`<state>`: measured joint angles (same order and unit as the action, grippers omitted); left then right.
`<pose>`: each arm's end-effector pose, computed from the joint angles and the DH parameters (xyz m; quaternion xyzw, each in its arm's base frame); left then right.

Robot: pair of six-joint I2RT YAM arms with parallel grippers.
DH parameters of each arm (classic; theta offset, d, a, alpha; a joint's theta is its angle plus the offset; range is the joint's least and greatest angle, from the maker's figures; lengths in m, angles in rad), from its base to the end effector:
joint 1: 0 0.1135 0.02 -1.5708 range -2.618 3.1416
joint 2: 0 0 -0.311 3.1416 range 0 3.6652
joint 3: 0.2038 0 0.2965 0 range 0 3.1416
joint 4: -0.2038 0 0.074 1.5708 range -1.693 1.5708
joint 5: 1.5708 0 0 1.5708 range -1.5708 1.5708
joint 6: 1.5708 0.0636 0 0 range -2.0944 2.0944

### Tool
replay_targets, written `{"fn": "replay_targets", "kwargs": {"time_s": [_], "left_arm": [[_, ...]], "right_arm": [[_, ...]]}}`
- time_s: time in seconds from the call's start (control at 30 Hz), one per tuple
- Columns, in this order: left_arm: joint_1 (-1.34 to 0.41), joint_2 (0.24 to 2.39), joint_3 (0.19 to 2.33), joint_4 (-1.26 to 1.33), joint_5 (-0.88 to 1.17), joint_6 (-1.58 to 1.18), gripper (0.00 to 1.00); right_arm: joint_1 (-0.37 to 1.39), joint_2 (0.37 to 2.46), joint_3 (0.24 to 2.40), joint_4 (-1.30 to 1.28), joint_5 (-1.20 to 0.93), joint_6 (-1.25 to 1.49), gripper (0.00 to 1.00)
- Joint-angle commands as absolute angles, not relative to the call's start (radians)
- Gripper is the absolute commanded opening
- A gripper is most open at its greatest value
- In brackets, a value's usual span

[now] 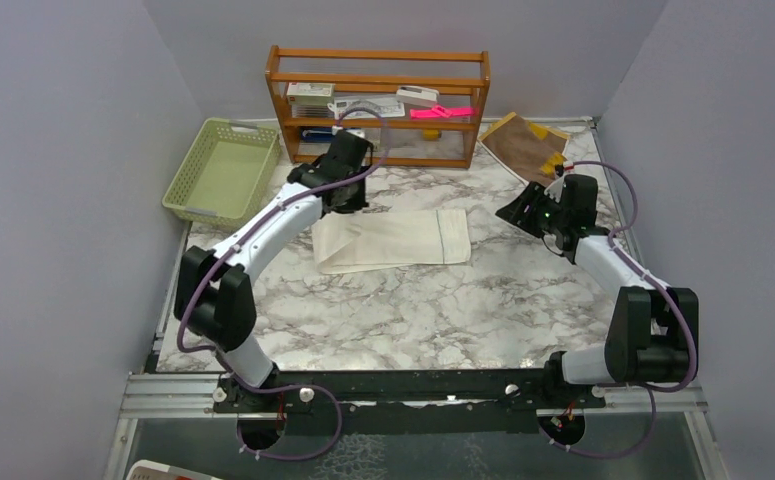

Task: Roll the towels
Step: Roll the towel at the center of the board.

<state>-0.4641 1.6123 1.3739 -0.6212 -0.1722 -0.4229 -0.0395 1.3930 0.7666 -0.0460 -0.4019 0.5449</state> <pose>0.3790 -0.1776 0.3104 -0.0107 0.9344 -0.0760 0.3479 0.3398 0.0115 0.2154 0.1713 0.8702 0.2805 0.3670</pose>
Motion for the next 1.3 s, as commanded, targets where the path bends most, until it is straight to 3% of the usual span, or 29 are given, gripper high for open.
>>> {"fn": "replay_targets", "kwargs": {"time_s": [0.0, 0.63, 1.27], "left_arm": [[-0.586, 1.733, 1.529, -0.652, -0.116, -0.497, 0.00], [-0.732, 2.148, 2.058, -0.824, 0.072, -0.563, 0.00], [-0.786, 2.234, 2.195, -0.871, 0.143, -0.599, 0.00]], "right_arm": [[-0.045, 1.355, 0.799, -0.083, -0.392, 0.523, 0.48], [-0.044, 1.355, 0.789, -0.081, -0.412, 0.510, 0.48], [-0.044, 1.358, 0.774, -0.074, -0.426, 0.509, 0.49]]}}
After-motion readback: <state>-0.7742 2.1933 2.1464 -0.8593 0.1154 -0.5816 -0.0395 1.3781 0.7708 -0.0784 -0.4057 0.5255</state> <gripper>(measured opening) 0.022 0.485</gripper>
